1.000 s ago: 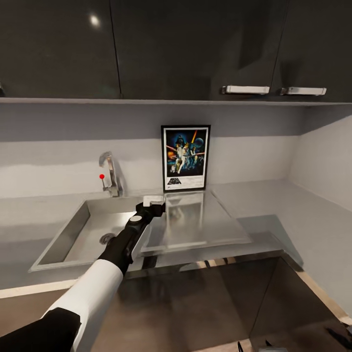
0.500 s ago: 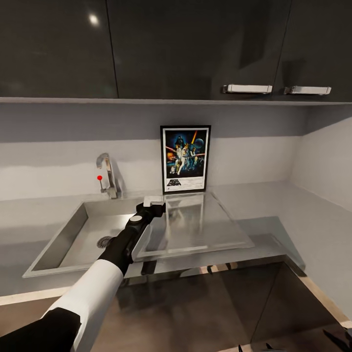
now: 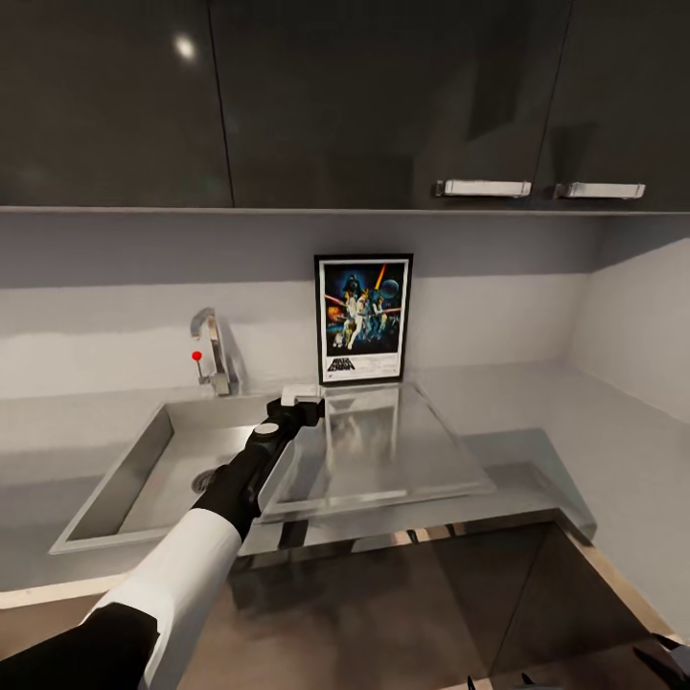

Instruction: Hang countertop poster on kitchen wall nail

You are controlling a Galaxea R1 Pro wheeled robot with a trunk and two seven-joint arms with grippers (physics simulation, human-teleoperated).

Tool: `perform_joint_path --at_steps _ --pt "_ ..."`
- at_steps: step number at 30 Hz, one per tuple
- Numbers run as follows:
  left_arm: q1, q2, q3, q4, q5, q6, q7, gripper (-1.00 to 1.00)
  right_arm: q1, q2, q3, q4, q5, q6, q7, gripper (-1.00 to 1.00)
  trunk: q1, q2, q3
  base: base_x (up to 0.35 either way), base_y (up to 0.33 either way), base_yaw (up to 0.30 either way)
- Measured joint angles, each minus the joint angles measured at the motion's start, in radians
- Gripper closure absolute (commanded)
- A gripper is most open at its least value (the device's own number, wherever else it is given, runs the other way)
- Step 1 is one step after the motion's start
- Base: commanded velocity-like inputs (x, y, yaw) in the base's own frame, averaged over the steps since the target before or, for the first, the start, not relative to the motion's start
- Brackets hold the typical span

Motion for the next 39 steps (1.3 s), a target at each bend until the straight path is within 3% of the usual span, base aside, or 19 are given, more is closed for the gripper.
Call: perform_joint_path --at_steps 9,39 --pt "0.000 0.000 0.000 0.001 0.000 0.000 0.000 -1.00 0.000 0.000 0.000 0.001 0.000 0.000 0.000 -1.00 -0.035 0.063 0.028 0.000 0.000 0.000" --pt "0.000 0.000 0.006 -0.002 0.001 -0.005 0.000 -1.00 0.000 0.004 0.001 0.001 -0.001 0.002 0.003 -1.00 -0.035 0.063 0.028 0.051 0.000 0.000"
